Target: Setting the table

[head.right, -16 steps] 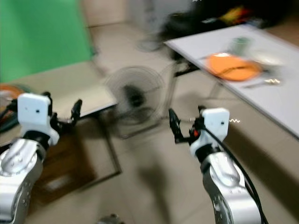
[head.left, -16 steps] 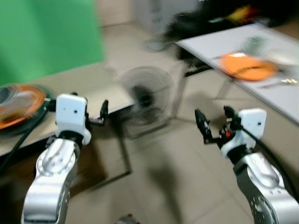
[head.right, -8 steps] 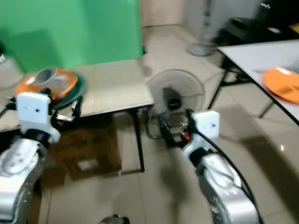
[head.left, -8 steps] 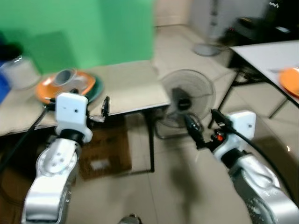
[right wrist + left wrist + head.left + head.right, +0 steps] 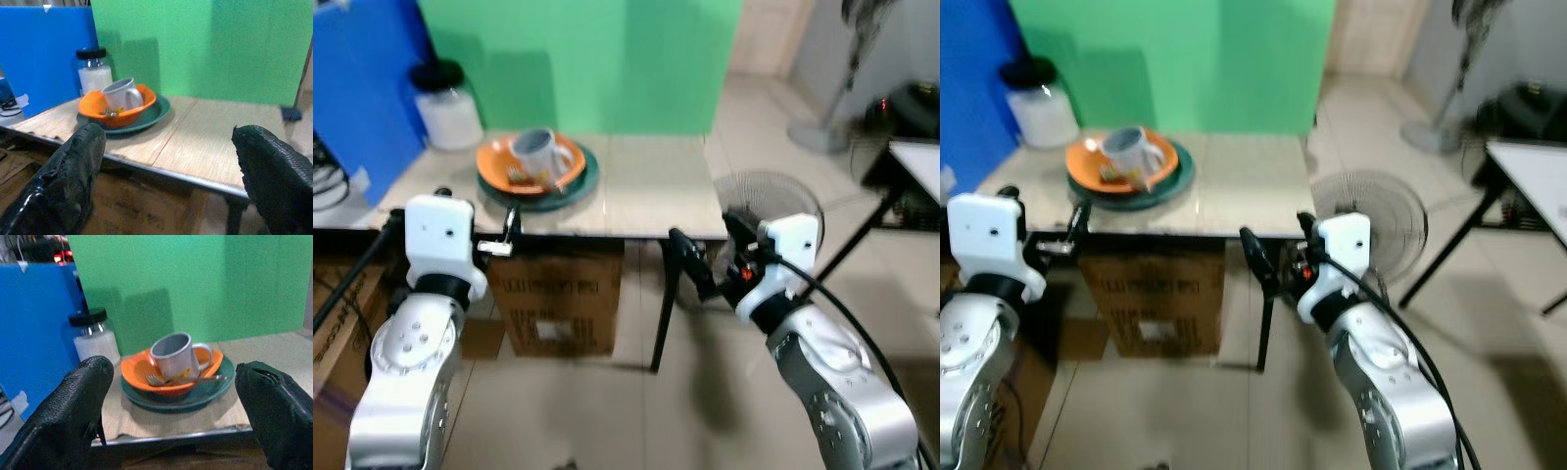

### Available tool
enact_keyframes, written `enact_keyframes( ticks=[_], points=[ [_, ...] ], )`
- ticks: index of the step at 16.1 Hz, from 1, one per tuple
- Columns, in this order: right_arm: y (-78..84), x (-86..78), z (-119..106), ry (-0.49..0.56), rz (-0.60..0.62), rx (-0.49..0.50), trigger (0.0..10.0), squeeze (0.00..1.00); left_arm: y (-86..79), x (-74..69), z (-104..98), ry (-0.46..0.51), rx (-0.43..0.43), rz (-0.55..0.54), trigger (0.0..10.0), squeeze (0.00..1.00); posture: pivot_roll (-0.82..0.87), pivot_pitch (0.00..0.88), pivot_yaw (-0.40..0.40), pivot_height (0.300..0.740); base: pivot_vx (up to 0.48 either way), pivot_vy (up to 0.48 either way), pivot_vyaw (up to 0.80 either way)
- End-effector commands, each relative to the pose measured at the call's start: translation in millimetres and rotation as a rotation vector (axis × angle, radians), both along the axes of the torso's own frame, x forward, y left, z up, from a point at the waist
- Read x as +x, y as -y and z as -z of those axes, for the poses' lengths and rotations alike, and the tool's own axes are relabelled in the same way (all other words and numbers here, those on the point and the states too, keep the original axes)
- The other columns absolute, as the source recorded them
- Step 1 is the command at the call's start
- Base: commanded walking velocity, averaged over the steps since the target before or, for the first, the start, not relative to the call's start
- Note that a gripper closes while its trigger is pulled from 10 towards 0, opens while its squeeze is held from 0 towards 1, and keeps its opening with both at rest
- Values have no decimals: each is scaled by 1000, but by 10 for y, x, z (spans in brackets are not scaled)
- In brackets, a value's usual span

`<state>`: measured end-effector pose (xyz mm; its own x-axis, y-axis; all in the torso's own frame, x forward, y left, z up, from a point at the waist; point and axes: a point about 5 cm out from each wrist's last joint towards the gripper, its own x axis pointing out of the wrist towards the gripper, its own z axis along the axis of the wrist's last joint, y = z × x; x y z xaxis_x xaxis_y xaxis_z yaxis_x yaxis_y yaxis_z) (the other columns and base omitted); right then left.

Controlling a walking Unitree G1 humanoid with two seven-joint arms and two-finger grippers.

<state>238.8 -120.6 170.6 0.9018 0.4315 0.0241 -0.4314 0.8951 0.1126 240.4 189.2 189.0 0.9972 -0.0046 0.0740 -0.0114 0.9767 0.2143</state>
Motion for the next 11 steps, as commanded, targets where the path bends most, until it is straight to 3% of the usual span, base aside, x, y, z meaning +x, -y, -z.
enact_keyframes(
  ticks=[1, 7, 11],
  points=[
    [70, 32, -5, 3, 31, -3, 10000, 1000, 56, -4, -35, 11, -3, 23, 10000, 0, 201, 0, -23, 740, 311, 0, 800],
    [13, 100, -20, 16, 27, 8, 10000, 1000, 17, 2, -100, 16, 22, 26, 10000, 0, 227, 0, -29, 740, 306, 0, 529],
    [16, 140, -37, 24, 43, 11, 10000, 1000, 8, 22, -118, 14, 26, 33, 10000, 0, 224, 0, -26, 740, 312, 0, 0]
  ],
)
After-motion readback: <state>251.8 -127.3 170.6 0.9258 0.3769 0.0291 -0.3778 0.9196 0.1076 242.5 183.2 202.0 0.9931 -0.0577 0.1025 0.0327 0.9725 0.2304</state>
